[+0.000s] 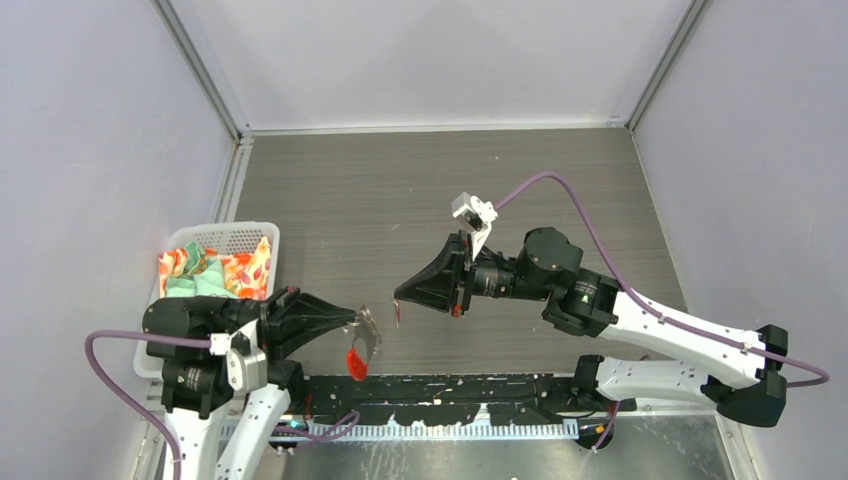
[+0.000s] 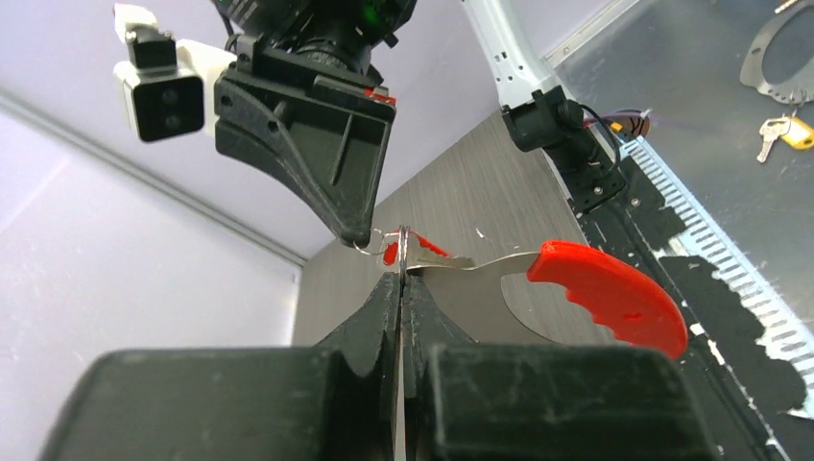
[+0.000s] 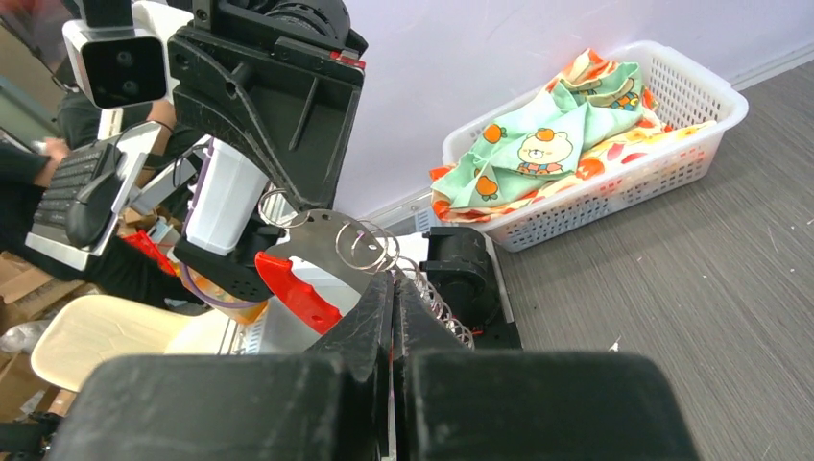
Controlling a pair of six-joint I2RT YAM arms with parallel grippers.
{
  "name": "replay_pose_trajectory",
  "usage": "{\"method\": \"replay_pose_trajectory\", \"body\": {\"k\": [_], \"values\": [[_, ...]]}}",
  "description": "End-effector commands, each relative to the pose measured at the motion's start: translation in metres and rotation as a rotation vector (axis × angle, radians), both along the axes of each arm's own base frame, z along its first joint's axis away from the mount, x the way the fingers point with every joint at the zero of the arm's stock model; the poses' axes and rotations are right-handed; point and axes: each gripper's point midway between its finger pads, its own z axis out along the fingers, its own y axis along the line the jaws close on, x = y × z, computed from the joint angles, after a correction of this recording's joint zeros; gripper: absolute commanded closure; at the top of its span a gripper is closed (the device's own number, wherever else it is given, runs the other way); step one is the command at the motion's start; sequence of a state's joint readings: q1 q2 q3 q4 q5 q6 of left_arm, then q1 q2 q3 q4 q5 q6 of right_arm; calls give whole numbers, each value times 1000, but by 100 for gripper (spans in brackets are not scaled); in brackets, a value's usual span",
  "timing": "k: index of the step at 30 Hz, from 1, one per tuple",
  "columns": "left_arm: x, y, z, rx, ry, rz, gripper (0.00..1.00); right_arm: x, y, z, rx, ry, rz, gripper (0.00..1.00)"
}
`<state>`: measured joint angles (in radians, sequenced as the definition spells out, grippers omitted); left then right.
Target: Put the keys on the keyring
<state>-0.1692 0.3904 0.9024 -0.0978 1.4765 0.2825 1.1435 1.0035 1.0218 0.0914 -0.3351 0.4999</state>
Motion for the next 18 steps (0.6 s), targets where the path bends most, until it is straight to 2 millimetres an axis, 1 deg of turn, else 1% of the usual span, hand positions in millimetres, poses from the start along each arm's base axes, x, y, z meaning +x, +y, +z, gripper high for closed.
{"method": "replay_pose_trajectory", "body": {"k": [1,5,8,10,12,13,15,18], "values": [[-16,1,14,8,-178,-67,100,-6,-6,21,80,-28,13,99],[-15,1,10,8,-161,-62,100,-8,-3,22,77,-21,34,99],[-11,1,8,4,-124,-36,100,-9,-2,22,72,-18,44,99],[-5,1,7,2,-67,-11,100,-9,-2,22,68,-17,45,99],[7,0,6,-6,32,36,100,-8,-1,20,55,-13,38,99],[17,0,6,-15,100,74,100,-5,0,20,48,-8,24,99],[36,0,6,-39,238,147,100,2,2,15,22,8,-9,99],[57,0,3,-66,395,226,100,11,6,12,-2,36,-53,99]]}}
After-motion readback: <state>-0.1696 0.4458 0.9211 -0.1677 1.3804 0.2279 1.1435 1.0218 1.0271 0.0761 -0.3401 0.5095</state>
